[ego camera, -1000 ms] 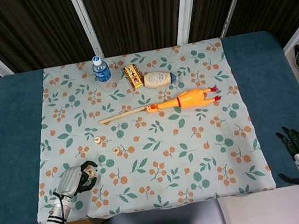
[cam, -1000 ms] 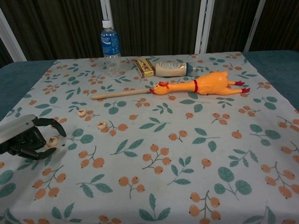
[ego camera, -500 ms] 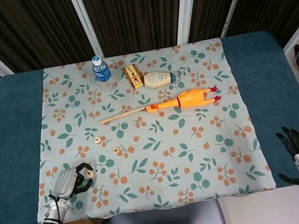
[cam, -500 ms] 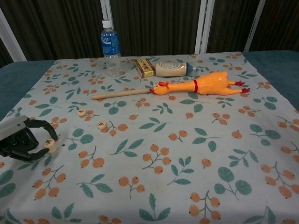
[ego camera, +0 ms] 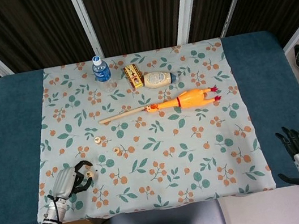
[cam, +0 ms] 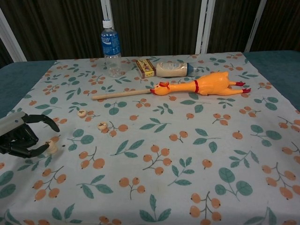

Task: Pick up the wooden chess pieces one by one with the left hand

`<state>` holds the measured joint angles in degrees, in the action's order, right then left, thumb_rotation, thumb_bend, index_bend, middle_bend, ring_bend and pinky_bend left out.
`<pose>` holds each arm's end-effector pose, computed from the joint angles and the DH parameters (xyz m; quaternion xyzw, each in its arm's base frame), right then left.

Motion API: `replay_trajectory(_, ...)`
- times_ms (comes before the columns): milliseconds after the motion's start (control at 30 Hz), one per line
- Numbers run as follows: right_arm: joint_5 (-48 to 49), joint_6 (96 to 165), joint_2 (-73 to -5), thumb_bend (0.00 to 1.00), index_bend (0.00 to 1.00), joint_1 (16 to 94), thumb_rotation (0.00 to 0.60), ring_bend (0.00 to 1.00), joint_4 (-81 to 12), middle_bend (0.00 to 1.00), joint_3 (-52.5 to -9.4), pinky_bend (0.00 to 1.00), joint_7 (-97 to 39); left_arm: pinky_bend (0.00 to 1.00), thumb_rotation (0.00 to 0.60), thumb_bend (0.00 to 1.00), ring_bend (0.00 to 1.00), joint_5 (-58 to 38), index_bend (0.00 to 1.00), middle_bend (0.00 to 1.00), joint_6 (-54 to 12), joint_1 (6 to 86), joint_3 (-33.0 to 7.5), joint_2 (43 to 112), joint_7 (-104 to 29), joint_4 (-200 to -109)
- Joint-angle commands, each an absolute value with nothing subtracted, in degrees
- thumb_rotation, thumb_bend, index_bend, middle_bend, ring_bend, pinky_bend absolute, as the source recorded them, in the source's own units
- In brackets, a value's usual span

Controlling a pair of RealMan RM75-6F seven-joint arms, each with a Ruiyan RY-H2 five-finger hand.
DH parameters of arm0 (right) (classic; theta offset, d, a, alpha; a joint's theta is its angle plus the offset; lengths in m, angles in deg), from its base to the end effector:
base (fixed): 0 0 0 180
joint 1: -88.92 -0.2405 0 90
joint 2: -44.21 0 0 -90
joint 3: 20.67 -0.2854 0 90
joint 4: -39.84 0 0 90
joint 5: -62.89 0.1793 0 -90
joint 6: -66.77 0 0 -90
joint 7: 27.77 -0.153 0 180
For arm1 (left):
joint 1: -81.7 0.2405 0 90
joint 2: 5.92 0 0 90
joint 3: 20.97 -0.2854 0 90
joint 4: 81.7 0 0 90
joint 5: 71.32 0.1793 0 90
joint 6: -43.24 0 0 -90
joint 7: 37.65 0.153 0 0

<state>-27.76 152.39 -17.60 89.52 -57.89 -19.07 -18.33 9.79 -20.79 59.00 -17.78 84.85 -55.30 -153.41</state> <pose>-0.3202 -0.1439 0.1921 0.6347 -0.3836 0.3238 0.5875 -0.2932 0.2834 0.0161 -0.6076 -0.5420 -0.4326 0.3873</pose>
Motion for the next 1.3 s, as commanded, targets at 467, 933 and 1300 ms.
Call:
replay_trajectory(467, -28.17, 152.97, -17.13, 0.13, 0.0, 89.81, 0.6, 0.0, -57.71, 0.0, -18.94, 0.0, -19.32, 1.0, 0.6, 0.4, 1.0, 9.75, 0.35, 1.0, -20.6, 58.79, -17.92, 86.55, -53.83, -151.55)
replay_trajectory(933, -27.95, 152.8, -17.27, 0.13, 0.0, 89.81, 0.6, 0.0, -57.75, 0.0, -19.0, 0.0, -18.86, 1.0, 0.6, 0.4, 1.0, 8.94, 0.35, 1.0, -19.97, 58.73, -17.53, 86.53, -54.26, -150.79)
replay_trajectory(1300, -28.05, 152.99, -17.08, 0.13, 0.0, 89.88, 0.6, 0.0, -57.76, 0.0, -19.03, 0.0, -19.31, 1.0, 0.6, 0.39, 1.0, 10.74, 0.35, 1.0, -22.68, 58.31, -16.59, 85.81, -54.1, -154.6)
